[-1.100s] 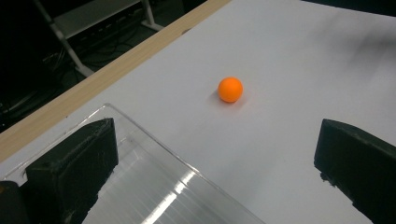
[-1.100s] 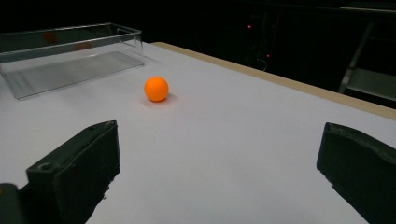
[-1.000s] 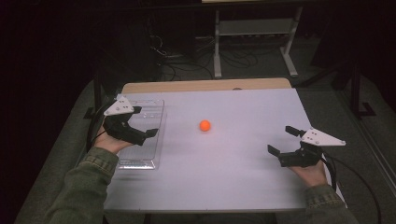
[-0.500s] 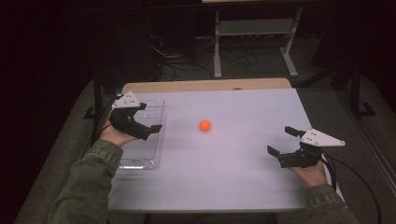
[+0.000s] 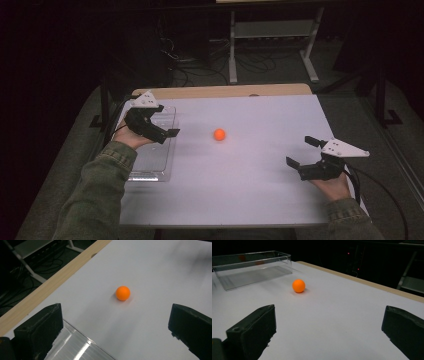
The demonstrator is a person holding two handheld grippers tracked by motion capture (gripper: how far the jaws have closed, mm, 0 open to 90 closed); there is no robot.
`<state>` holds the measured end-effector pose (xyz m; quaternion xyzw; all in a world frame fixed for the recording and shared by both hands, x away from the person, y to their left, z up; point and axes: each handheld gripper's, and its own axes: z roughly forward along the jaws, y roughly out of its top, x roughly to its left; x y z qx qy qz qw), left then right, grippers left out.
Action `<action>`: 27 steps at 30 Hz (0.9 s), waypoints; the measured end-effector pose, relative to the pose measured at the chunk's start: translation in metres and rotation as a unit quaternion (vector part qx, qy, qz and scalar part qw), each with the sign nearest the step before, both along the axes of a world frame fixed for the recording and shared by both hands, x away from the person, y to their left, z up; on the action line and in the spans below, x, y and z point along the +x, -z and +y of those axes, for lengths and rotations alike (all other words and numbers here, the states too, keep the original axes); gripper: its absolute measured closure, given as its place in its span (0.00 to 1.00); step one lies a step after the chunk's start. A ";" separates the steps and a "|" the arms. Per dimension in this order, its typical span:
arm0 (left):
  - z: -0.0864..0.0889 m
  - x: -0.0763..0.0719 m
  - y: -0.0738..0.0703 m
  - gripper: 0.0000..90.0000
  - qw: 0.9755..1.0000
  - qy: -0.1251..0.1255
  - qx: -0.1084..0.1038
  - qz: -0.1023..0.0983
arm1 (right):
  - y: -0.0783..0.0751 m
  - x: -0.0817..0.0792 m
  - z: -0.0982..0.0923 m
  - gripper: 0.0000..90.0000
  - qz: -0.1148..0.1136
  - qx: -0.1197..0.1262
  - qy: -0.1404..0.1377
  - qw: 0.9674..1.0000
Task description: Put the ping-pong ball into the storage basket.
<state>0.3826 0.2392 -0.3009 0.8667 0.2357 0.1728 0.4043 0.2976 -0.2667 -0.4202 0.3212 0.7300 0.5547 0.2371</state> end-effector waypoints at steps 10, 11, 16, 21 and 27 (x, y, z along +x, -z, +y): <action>-0.007 0.009 0.002 0.00 1.000 0.010 0.007 0.006 | 0.000 0.000 0.000 0.00 0.002 -0.001 0.000 1.000; -0.007 0.010 0.003 0.00 1.000 0.011 0.007 0.008 | 0.000 0.000 0.000 0.00 0.002 -0.001 -0.001 1.000; -0.011 0.014 0.003 0.00 1.000 0.015 0.012 0.011 | 0.001 0.000 0.000 0.00 0.002 -0.001 -0.001 1.000; -0.016 0.018 0.001 0.00 1.000 0.022 0.014 0.011 | 0.001 0.000 0.000 0.00 0.002 -0.002 -0.001 1.000; -0.024 0.022 0.000 0.00 0.999 0.031 0.022 0.015 | 0.001 -0.001 0.001 0.00 0.001 -0.006 -0.003 1.000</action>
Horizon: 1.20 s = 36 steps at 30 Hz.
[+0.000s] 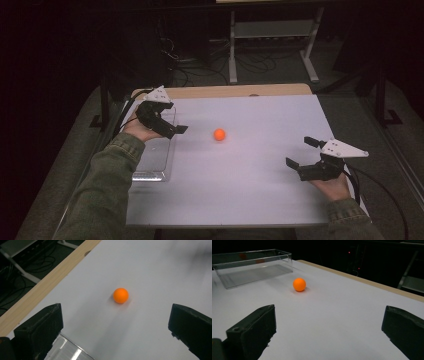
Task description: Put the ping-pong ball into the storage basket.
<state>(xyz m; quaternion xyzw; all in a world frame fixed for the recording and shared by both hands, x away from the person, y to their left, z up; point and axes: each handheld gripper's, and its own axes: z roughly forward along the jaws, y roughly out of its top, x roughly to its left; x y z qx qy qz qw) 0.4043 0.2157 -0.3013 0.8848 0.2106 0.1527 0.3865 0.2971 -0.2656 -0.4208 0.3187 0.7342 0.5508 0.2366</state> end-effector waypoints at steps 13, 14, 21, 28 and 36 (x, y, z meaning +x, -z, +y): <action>-0.012 0.008 -0.001 0.00 1.000 0.015 0.016 0.006 | 0.000 -0.001 0.000 0.00 0.001 0.000 -0.001 1.000; -0.014 0.009 -0.002 0.00 1.000 0.017 0.019 0.006 | 0.000 -0.001 0.000 0.00 0.001 0.001 -0.001 1.000; -0.022 0.015 0.000 0.00 0.999 0.026 0.029 0.009 | 0.000 -0.001 0.000 0.00 0.001 0.001 -0.001 1.000; -0.032 0.020 0.002 0.00 0.999 0.036 0.035 0.012 | 0.000 -0.001 0.001 0.00 0.005 -0.001 -0.004 1.000; -0.044 0.027 0.003 0.00 0.997 0.049 0.048 0.020 | 0.000 -0.001 0.001 0.00 0.004 0.000 -0.005 1.000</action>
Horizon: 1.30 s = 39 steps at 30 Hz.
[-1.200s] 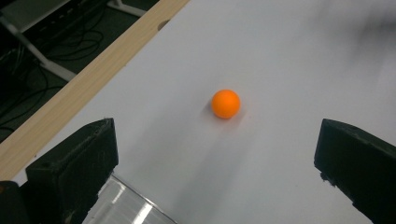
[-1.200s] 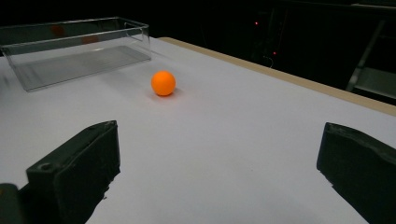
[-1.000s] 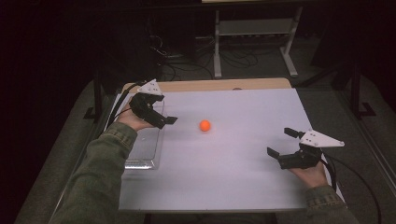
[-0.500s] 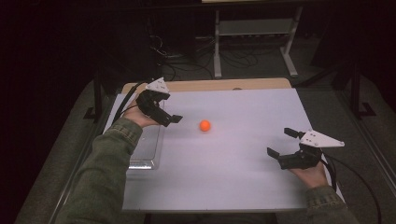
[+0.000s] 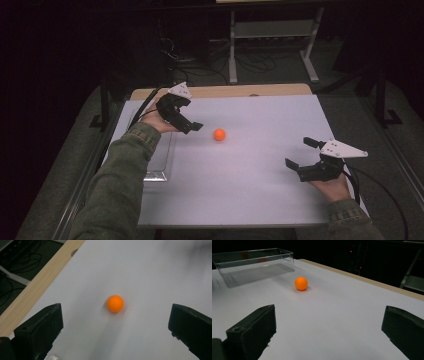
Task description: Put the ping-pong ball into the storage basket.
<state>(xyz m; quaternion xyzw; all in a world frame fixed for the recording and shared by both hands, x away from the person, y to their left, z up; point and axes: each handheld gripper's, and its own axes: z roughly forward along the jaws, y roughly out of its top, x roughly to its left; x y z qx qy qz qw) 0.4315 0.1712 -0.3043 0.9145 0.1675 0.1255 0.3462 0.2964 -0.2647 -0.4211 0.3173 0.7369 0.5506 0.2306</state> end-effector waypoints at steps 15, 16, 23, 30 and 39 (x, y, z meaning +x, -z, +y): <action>-0.015 0.012 0.009 0.00 1.000 0.015 0.023 0.010 | -0.001 0.000 -0.002 0.00 -0.004 0.004 0.002 1.000; -0.016 0.012 0.011 0.00 1.000 0.017 0.023 0.010 | -0.001 0.000 -0.002 0.00 -0.004 0.004 0.002 1.000; -0.025 0.016 0.011 0.00 0.999 0.026 0.034 0.012 | -0.001 -0.001 -0.002 0.00 -0.003 0.005 0.000 1.000; -0.034 0.018 0.011 0.00 0.999 0.032 0.037 0.012 | -0.001 -0.001 -0.001 0.00 -0.004 0.005 -0.001 1.000; -0.042 0.023 0.014 0.00 0.998 0.041 0.049 0.018 | -0.001 -0.001 -0.001 0.00 -0.005 0.006 -0.002 1.000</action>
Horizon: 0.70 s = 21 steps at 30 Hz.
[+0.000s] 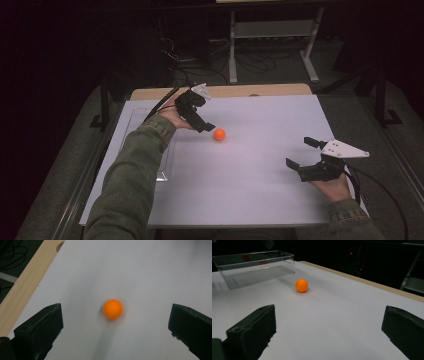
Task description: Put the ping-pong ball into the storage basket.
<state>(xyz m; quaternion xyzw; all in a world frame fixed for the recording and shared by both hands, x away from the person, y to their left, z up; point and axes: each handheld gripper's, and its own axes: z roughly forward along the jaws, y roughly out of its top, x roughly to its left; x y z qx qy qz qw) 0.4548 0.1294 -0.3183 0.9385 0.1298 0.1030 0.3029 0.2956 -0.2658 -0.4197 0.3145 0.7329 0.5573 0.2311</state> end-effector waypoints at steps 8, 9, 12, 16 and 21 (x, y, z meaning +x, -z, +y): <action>-0.004 0.002 0.005 0.00 1.000 0.013 0.011 -0.001 | 0.000 0.000 0.000 0.00 0.001 0.002 0.001 1.000; -0.004 0.003 0.006 0.00 1.000 0.017 0.016 -0.001 | 0.000 -0.001 0.000 0.00 0.000 0.002 0.001 1.000; -0.005 0.003 0.007 0.00 1.000 0.018 0.020 0.001 | 0.000 0.000 0.000 0.00 0.000 0.001 0.001 1.000; -0.008 0.006 0.011 0.00 1.000 0.019 0.021 0.007 | 0.000 0.000 0.000 0.00 0.001 0.000 0.001 1.000; -0.010 0.009 0.014 0.00 0.999 0.022 0.030 0.009 | 0.000 -0.001 0.000 0.00 0.001 0.001 0.000 1.000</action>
